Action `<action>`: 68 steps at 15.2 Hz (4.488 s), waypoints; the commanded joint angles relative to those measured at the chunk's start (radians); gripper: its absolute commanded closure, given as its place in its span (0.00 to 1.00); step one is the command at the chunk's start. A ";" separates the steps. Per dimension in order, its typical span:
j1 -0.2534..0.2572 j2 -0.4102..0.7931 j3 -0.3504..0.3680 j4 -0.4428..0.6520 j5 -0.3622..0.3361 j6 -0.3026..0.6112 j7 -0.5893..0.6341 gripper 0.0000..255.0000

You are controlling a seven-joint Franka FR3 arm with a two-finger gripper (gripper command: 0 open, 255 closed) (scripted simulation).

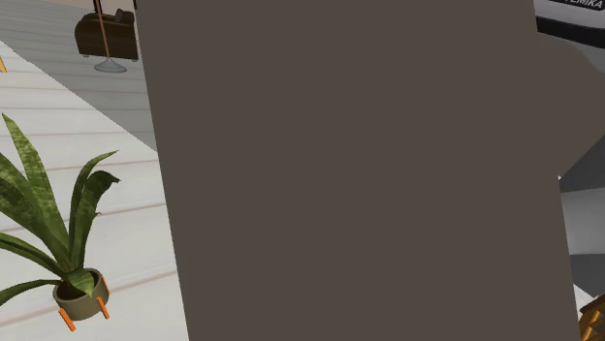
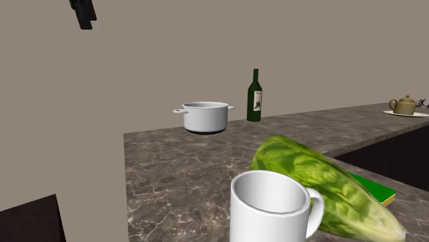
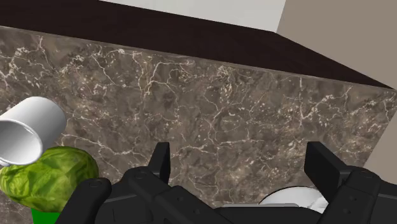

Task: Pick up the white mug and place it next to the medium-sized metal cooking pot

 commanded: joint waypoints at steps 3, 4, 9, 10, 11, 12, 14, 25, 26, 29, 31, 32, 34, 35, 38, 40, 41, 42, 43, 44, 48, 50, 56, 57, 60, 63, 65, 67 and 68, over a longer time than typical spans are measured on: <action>-0.010 0.021 -0.031 -0.025 -0.018 0.042 -0.036 0.00; -0.015 0.033 -0.047 -0.036 -0.026 0.063 -0.053 0.00; -0.040 0.113 -0.127 -0.074 -0.064 0.172 -0.142 0.00; -0.044 0.133 -0.143 -0.078 -0.070 0.194 -0.160 0.00; -0.048 0.153 -0.159 -0.081 -0.076 0.216 -0.177 0.00; -0.052 0.175 -0.176 -0.082 -0.080 0.238 -0.195 0.00; -0.059 0.222 -0.209 -0.082 -0.088 0.282 -0.232 0.00; -0.077 0.551 -0.385 0.009 -0.039 0.498 -0.462 0.00; -0.078 0.586 -0.400 0.025 -0.024 0.513 -0.487 0.00; -0.087 0.697 -0.435 0.079 0.032 0.555 -0.567 0.00; -0.100 0.774 -0.451 0.122 0.078 0.576 -0.623 0.00; -0.109 0.814 -0.457 0.146 0.102 0.584 -0.651 0.00; -0.115 0.838 -0.456 0.151 0.118 0.599 -0.666 0.00; -0.116 0.848 -0.454 0.147 0.125 0.611 -0.671 0.00; -0.119 0.876 -0.450 0.137 0.148 0.645 -0.687 0.00; -0.123 0.902 -0.445 0.130 0.169 0.674 -0.701 0.00; -0.123 0.902 -0.445 0.130 0.169 0.674 -0.701 0.00; -0.123 0.902 -0.445 0.130 0.169 0.674 -0.701 0.00; -0.123 0.902 -0.445 0.130 0.169 0.674 -0.701 0.00; -0.123 0.902 -0.445 0.130 0.169 0.674 -0.701 0.00; -0.123 0.902 -0.445 0.130 0.169 0.674 -0.701 0.00; -0.123 0.902 -0.445 0.130 0.169 0.674 -0.701 1.00; -0.123 0.902 -0.445 0.130 0.169 0.673 -0.701 1.00; -0.123 0.902 -0.445 0.130 0.169 0.673 -0.701 1.00; -0.120 0.885 -0.448 0.139 0.154 0.650 -0.690 1.00; -0.116 0.861 -0.453 0.155 0.134 0.614 -0.675 1.00; -0.114 0.846 -0.455 0.166 0.122 0.590 -0.665 1.00; -0.113 0.831 -0.456 0.179 0.110 0.566 -0.657 1.00; -0.112 0.824 -0.457 0.185 0.105 0.553 -0.653 1.00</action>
